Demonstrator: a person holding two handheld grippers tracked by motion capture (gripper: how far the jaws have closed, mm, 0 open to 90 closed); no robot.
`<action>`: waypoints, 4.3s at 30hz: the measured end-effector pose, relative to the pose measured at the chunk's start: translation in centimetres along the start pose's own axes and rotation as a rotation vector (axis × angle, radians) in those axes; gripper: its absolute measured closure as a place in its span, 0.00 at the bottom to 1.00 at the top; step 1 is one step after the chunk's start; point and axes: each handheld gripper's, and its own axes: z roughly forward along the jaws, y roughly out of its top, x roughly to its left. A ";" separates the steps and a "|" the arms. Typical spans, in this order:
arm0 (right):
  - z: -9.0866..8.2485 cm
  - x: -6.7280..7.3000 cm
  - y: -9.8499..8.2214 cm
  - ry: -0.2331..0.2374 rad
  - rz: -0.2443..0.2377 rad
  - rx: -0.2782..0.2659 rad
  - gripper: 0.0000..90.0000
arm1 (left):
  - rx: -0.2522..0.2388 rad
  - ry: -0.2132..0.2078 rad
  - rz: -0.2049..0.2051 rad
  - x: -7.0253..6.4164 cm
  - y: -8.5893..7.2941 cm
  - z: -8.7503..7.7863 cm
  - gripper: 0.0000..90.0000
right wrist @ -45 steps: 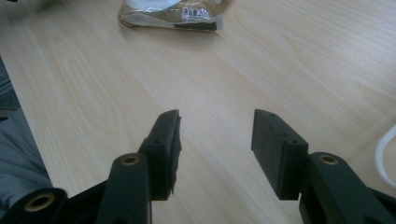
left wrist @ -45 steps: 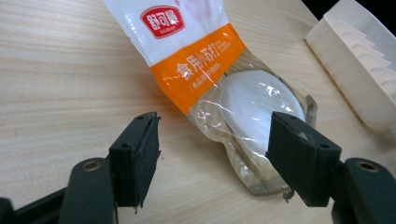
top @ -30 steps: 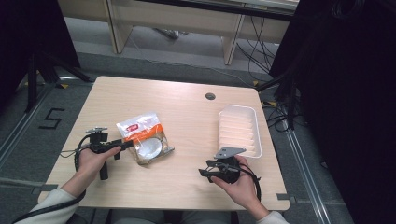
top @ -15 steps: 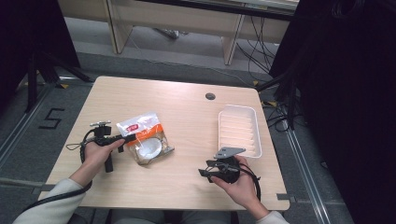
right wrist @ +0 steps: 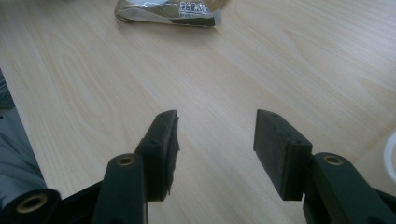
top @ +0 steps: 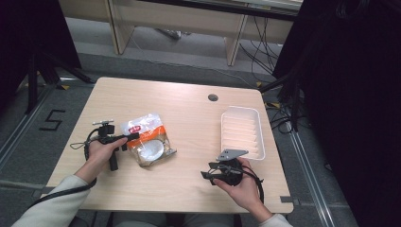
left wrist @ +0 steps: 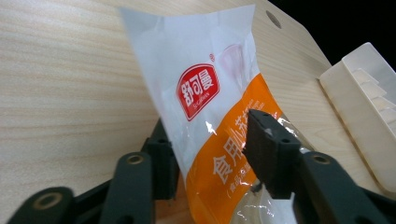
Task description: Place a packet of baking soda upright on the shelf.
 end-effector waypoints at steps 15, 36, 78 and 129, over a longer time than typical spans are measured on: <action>0.1 0.1 0.0 0.002 0.004 0.017 0.56 | -0.005 -0.072 0.074 -0.8 0.2 -0.6 0.99; 0.0 -0.2 0.0 -0.017 -0.018 -0.002 0.55 | -0.088 -0.212 0.156 -5.0 0.4 -3.4 0.99; 0.3 -0.4 15.7 -0.016 -0.434 0.064 0.39 | -0.058 -0.364 0.426 -11.3 -3.0 -6.4 0.99; 3.0 2.6 20.3 0.135 -0.609 0.438 1.00 | -0.048 -0.118 0.529 -9.3 -6.5 -10.0 0.38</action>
